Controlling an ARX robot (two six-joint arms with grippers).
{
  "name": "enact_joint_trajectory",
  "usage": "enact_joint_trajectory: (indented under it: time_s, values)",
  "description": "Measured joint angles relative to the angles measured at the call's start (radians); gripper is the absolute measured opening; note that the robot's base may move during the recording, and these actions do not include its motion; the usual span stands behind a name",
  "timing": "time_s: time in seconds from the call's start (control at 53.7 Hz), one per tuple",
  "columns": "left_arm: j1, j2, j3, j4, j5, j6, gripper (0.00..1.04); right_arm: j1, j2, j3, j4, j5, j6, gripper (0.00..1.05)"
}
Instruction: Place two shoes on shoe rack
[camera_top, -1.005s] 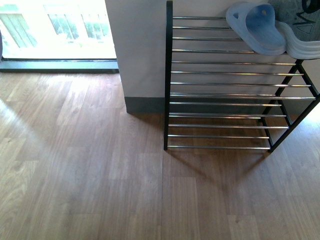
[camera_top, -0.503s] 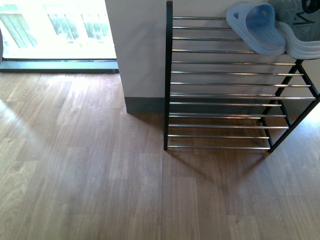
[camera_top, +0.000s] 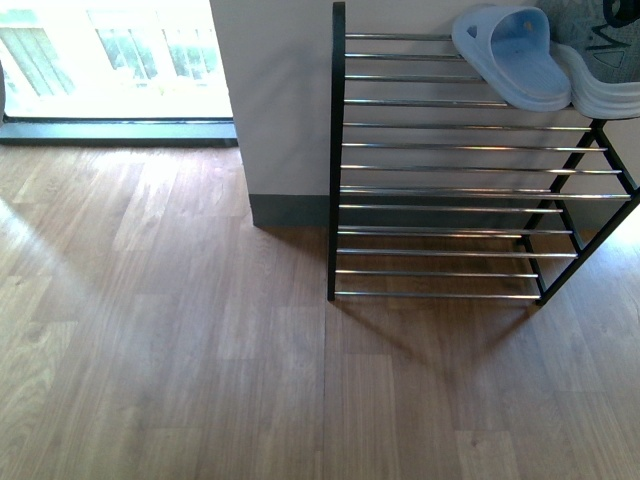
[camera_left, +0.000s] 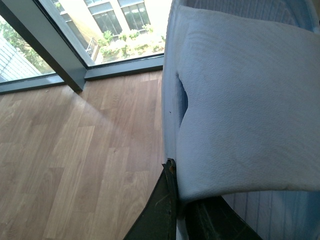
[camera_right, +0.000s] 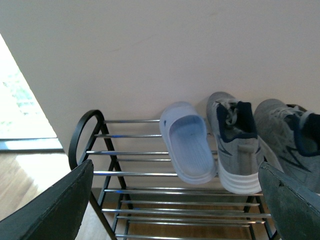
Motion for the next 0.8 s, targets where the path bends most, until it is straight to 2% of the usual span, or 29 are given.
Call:
enact_joint_trajectory:
  time_s: [0.13,0.168,0.316,0.577,0.633,0.8]
  values:
    - [0.0,0.0,0.0,0.0,0.0,0.0,0.02,-0.009,-0.011,-0.03,0.008,0.008,0.003,0.96]
    - [0.0,0.0,0.0,0.0,0.0,0.0,0.02,-0.01,-0.011,-0.037,0.025,0.017,-0.006,0.93]
    - [0.0,0.0,0.0,0.0,-0.001,0.0,0.02,-0.028,-0.086,-0.139,0.077,0.011,-0.065,0.67]
    - [-0.001,0.0,0.0,0.0,0.0,0.0,0.02,-0.076,-0.282,-0.315,0.056,-0.032,-0.084,0.12]
    - [-0.001,0.0,0.0,0.0,0.0,0.0,0.02,-0.119,-0.327,-0.344,0.037,-0.091,-0.09,0.01]
    - [-0.001,0.0,0.0,0.0,0.0,0.0,0.02,-0.146,-0.439,-0.399,-0.021,-0.097,-0.088,0.02]
